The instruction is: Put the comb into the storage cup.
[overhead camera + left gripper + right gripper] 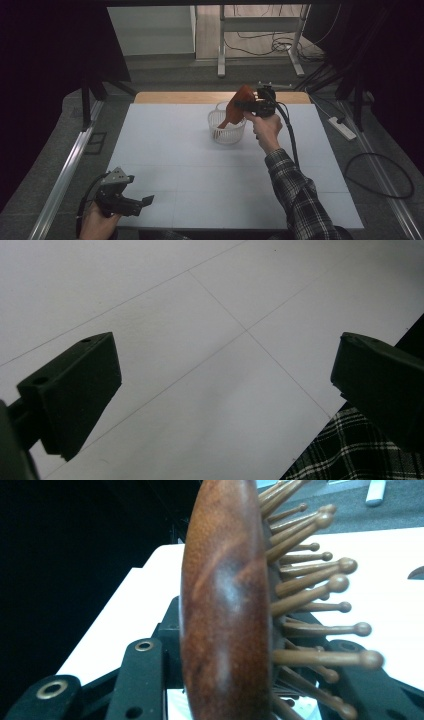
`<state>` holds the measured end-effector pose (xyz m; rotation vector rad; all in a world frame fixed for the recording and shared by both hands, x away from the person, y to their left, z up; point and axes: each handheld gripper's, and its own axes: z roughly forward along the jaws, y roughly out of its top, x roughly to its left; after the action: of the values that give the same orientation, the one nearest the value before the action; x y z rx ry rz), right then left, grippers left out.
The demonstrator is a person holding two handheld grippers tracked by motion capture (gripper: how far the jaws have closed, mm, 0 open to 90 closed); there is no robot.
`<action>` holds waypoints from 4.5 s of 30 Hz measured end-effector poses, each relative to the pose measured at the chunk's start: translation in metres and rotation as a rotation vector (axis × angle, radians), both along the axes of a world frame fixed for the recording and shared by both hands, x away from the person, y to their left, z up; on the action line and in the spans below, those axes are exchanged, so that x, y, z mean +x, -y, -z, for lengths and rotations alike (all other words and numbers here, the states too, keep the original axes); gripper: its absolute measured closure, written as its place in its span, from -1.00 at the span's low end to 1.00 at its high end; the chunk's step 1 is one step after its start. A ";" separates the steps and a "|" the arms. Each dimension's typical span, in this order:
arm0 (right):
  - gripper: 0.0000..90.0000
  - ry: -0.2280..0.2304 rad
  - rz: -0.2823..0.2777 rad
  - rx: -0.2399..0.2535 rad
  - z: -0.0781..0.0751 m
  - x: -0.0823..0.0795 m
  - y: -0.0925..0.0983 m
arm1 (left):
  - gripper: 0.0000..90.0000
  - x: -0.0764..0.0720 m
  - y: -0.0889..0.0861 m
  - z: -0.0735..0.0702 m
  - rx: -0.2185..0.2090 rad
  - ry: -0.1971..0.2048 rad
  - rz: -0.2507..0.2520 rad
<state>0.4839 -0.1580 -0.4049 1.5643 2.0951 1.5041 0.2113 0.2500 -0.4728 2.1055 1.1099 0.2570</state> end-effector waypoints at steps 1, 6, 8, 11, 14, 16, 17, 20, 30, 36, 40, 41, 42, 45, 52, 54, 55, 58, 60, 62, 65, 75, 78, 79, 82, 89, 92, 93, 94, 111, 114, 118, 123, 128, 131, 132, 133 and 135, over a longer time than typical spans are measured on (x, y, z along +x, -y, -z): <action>0.21 -0.003 0.001 0.000 0.001 0.000 0.000 | -0.99 0.000 0.000 0.000 0.000 0.000 0.000; 0.20 -0.007 0.006 0.009 0.006 0.001 0.004 | -0.99 0.000 0.000 0.000 0.001 -0.002 -0.002; 0.20 -0.009 0.005 0.007 0.009 0.000 0.004 | -0.99 0.000 0.000 0.000 0.002 -0.001 -0.001; 0.19 -0.010 0.010 0.025 0.012 0.000 0.006 | -0.99 0.000 0.000 0.000 0.004 -0.001 0.000; 0.17 -0.015 0.014 0.029 0.013 0.001 0.008 | -0.99 0.000 0.000 0.000 0.006 -0.002 0.001; 0.15 -0.021 0.020 0.031 0.014 0.001 0.010 | -0.99 0.000 0.001 0.000 0.007 -0.003 0.001; 0.14 -0.021 0.022 0.031 0.015 0.002 0.010 | -0.99 0.000 0.001 0.000 0.007 -0.003 0.000; 0.11 -0.026 0.029 0.031 0.017 0.002 0.013 | -0.99 0.000 0.001 0.000 0.010 -0.003 0.001; 0.00 -0.035 0.065 0.044 0.023 0.003 0.019 | -0.98 0.000 0.002 0.000 0.015 -0.006 0.000; -0.07 -0.030 0.065 0.032 0.023 0.004 0.019 | -0.98 0.000 0.002 0.000 0.020 -0.007 0.002; -0.19 -0.021 0.066 0.024 0.023 0.004 0.020 | -0.98 0.000 0.002 0.000 0.021 -0.007 0.003; -0.25 -0.022 0.061 0.024 0.023 0.004 0.019 | -0.98 0.000 0.002 0.000 0.021 -0.007 0.003; -0.29 -0.023 0.058 0.025 0.023 0.004 0.019 | -0.98 0.000 0.002 0.000 0.021 -0.007 0.003; -0.40 -0.023 0.058 0.006 0.024 0.004 0.017 | -0.98 0.000 0.002 0.000 0.023 -0.006 0.003; -0.69 -0.033 0.049 -0.027 0.026 0.006 0.018 | -0.98 0.000 0.002 0.000 0.022 -0.007 0.004; -0.75 -0.030 0.040 -0.023 0.025 0.006 0.018 | -0.98 0.000 0.002 0.000 0.023 -0.007 0.003; -0.76 -0.025 0.033 -0.024 0.025 0.005 0.018 | -0.98 0.000 0.002 0.000 0.023 -0.006 0.003; -0.77 -0.012 0.020 -0.039 0.022 0.003 0.018 | -0.98 0.000 0.002 0.000 0.024 -0.004 0.001; -0.79 0.002 0.012 -0.057 0.020 0.001 0.018 | -0.98 0.000 0.002 0.000 0.021 -0.003 0.000; -0.79 0.016 0.005 -0.086 0.018 -0.001 0.017 | -0.99 0.000 0.002 0.000 0.016 -0.002 -0.001; -0.83 0.031 -0.011 -0.117 0.016 -0.003 0.017 | -0.99 0.000 0.001 0.000 0.012 0.000 -0.002; -0.93 0.047 -0.041 -0.147 0.011 -0.006 0.019 | -1.00 0.000 0.000 -0.001 0.007 0.002 -0.006; -0.96 0.056 -0.048 -0.160 0.010 -0.007 0.019 | -1.00 0.000 0.000 -0.001 0.001 0.005 -0.010; -0.97 0.058 -0.051 -0.167 0.009 -0.008 0.019 | -1.00 -0.001 -0.001 -0.001 -0.002 0.006 -0.012; -0.99 0.065 -0.061 -0.194 0.007 -0.009 0.020 | -1.00 -0.001 -0.001 -0.001 -0.008 0.010 -0.015; -1.00 0.078 -0.093 -0.247 0.004 -0.014 0.019 | -1.00 -0.002 -0.002 -0.002 -0.010 0.027 -0.025; -1.00 0.087 -0.095 -0.262 0.003 -0.017 0.019 | -1.00 -0.003 -0.003 -0.002 -0.003 0.038 -0.034; -1.00 0.089 -0.097 -0.266 0.002 -0.018 0.019 | -1.00 -0.003 -0.003 -0.002 -0.005 0.039 -0.035; -1.00 0.091 -0.098 -0.269 0.002 -0.019 0.019 | -1.00 -0.003 -0.003 -0.002 -0.007 0.039 -0.036; -1.00 0.125 -0.128 -0.320 -0.002 -0.037 0.027 | -1.00 -0.002 -0.002 -0.002 0.002 0.033 -0.033; -1.00 0.131 -0.138 -0.336 -0.002 -0.042 0.029 | -1.00 -0.002 -0.002 -0.002 0.002 0.031 -0.032; -1.00 0.144 -0.143 -0.357 -0.002 -0.048 0.032 | -1.00 -0.002 -0.002 -0.002 0.003 0.029 -0.032; -1.00 0.152 -0.151 -0.352 -0.001 -0.055 0.036 | -1.00 -0.002 -0.001 -0.002 0.009 0.027 -0.030; -1.00 0.146 -0.164 -0.353 0.001 -0.060 0.038 | -1.00 -0.001 -0.001 -0.001 0.010 0.026 -0.031; -1.00 0.141 -0.171 -0.358 0.004 -0.065 0.038 | -1.00 -0.001 -0.001 -0.001 0.009 0.026 -0.029; -1.00 0.140 -0.171 -0.359 0.005 -0.066 0.039 | -1.00 -0.001 -0.001 -0.001 0.009 0.026 -0.029; -1.00 0.138 -0.174 -0.361 0.006 -0.067 0.039 | -1.00 -0.001 -0.001 -0.002 0.009 0.026 -0.028; -1.00 0.135 -0.176 -0.363 0.007 -0.068 0.039 | -1.00 -0.001 -0.001 -0.001 0.008 0.026 -0.028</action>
<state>0.4156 -0.1972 -0.4119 1.1469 2.3120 1.1493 0.2098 0.2513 -0.4713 2.0897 1.1252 0.3018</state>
